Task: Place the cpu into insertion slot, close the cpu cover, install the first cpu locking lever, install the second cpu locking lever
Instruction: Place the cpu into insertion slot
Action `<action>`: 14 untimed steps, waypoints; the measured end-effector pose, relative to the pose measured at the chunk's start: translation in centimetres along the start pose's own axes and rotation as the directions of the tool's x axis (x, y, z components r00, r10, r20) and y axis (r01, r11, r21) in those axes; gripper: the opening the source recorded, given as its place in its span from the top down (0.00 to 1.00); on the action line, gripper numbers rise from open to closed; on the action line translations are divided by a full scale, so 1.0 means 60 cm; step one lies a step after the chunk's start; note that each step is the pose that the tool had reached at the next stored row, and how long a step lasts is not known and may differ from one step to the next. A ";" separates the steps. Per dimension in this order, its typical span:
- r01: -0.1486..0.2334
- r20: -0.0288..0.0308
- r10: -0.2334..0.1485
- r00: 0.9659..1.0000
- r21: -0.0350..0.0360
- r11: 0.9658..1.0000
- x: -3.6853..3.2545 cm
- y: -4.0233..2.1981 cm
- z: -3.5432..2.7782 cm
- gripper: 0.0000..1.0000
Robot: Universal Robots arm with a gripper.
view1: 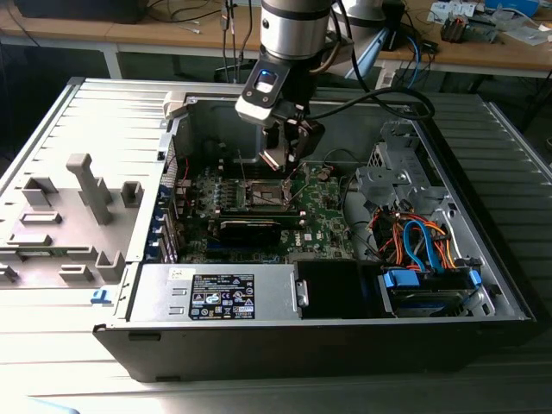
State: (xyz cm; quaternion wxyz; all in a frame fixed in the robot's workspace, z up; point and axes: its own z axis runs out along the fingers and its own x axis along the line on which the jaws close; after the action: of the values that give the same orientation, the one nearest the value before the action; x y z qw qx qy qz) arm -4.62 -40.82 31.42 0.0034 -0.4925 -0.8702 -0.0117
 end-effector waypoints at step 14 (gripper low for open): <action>-0.039 0.001 0.039 0.999 -0.001 0.999 0.000 0.000 0.001 0.45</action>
State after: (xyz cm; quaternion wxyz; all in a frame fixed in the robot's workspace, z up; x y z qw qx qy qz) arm -4.62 -40.82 31.36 0.0032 -0.5094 -0.8604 -0.0118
